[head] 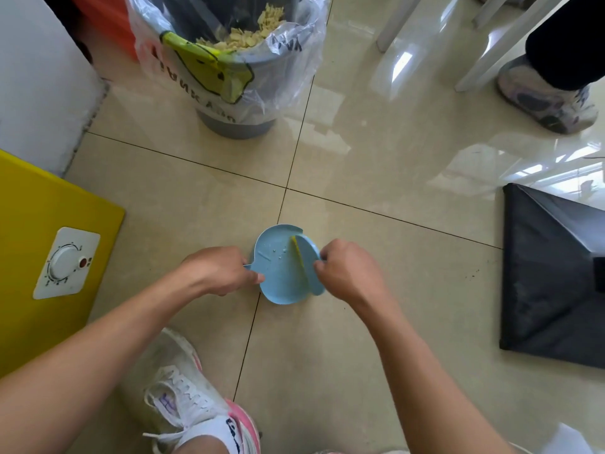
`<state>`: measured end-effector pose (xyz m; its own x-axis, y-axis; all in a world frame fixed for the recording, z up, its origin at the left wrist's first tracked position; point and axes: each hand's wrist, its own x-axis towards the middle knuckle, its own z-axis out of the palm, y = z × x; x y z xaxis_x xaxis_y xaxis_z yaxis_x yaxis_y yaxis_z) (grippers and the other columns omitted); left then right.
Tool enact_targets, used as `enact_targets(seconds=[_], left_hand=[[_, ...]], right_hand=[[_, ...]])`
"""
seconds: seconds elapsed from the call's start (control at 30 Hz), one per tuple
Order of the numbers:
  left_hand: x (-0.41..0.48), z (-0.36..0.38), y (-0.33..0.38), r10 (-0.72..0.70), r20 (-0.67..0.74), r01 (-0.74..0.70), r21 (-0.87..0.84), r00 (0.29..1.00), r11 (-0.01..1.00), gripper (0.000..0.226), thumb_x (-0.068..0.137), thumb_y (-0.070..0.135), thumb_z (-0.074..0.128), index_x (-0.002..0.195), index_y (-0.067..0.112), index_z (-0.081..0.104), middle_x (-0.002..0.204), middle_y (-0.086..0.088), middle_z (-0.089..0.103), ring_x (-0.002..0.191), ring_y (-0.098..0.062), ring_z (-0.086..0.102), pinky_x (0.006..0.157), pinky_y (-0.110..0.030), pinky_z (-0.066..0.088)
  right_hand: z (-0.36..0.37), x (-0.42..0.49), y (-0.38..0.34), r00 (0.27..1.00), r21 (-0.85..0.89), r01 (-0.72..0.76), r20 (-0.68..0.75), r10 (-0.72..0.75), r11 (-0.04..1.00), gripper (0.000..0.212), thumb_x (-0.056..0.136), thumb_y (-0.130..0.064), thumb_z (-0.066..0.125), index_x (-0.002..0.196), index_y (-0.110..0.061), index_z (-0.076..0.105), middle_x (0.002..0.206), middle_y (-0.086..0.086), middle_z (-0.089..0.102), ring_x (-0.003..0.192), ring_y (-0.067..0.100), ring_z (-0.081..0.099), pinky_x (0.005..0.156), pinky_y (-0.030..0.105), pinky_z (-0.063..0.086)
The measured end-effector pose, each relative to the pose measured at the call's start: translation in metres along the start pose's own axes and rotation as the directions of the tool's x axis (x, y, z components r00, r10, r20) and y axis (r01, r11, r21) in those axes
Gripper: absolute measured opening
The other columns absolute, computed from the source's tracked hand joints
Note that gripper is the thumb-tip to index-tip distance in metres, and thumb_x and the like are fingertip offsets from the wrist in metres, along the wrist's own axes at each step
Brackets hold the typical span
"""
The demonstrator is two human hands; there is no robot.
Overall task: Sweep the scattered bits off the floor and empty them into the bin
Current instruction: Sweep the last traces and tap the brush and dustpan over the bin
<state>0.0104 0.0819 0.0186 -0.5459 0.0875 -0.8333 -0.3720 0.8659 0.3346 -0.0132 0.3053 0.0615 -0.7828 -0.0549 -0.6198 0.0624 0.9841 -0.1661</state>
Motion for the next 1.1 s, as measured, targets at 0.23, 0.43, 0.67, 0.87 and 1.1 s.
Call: enact_targets(seconds=[0.23,0.43,0.67,0.87,1.1], left_hand=[[-0.001,-0.010,-0.012,0.019,0.052,-0.018,-0.015,0.998,1.000,0.048,0.089,0.053,0.068,0.060,0.021,0.046,0.043,0.008,0.038,0.037,-0.016,0.033,0.050,-0.029,0.024],[-0.005,-0.006,-0.020,0.020,0.096,-0.021,0.006,0.995,1.000,0.045,0.091,0.049,0.068,0.063,0.020,0.049,0.046,0.007,0.041,0.038,-0.016,0.034,0.048,-0.027,0.026],[-0.006,0.000,-0.027,0.043,0.113,-0.036,-0.065,0.993,0.997,0.047,0.090,0.055,0.067,0.063,0.019,0.051,0.041,0.010,0.040,0.038,-0.014,0.034,0.049,-0.027,0.027],[-0.019,-0.033,-0.041,0.189,0.127,-0.158,-0.219,0.974,0.963,0.052,0.083,0.066,0.068,0.064,0.024,0.045,0.048,0.009,0.041,0.045,-0.014,0.034,0.045,-0.024,0.026],[-0.054,-0.116,-0.016,0.347,-0.137,-0.373,-0.297,0.928,0.879,0.052,0.082,0.071,0.069,0.066,0.025,0.051,0.052,0.007,0.047,0.047,-0.010,0.041,0.046,-0.019,0.034]], right_hand=[[-0.032,-0.012,0.025,0.984,0.123,-0.065,-0.156,0.084,0.990,0.025,0.084,-0.027,0.052,0.073,-0.007,0.062,0.052,0.002,0.049,0.053,0.029,0.054,0.049,0.029,0.038],[-0.013,-0.001,0.018,0.986,-0.052,-0.158,-0.055,0.155,0.986,0.019,0.087,-0.022,0.049,0.089,-0.012,0.064,0.090,0.012,0.067,0.086,0.035,0.066,0.066,0.033,0.047],[-0.003,-0.022,-0.018,1.000,0.151,0.011,0.011,-0.013,0.988,0.026,0.084,-0.028,0.051,0.078,-0.008,0.065,0.064,0.009,0.062,0.066,0.032,0.063,0.057,0.037,0.051],[-0.045,-0.045,0.014,0.994,0.579,0.018,-0.095,0.045,0.815,0.024,0.094,-0.032,0.059,0.079,-0.025,0.077,0.045,-0.007,0.050,0.039,0.009,0.044,0.042,0.025,0.037],[-0.094,-0.070,0.030,0.998,0.994,-0.024,0.017,-0.064,-0.109,0.026,0.078,-0.027,0.071,0.062,-0.017,0.053,0.046,-0.007,0.019,0.036,0.006,0.011,0.035,0.017,0.013]])
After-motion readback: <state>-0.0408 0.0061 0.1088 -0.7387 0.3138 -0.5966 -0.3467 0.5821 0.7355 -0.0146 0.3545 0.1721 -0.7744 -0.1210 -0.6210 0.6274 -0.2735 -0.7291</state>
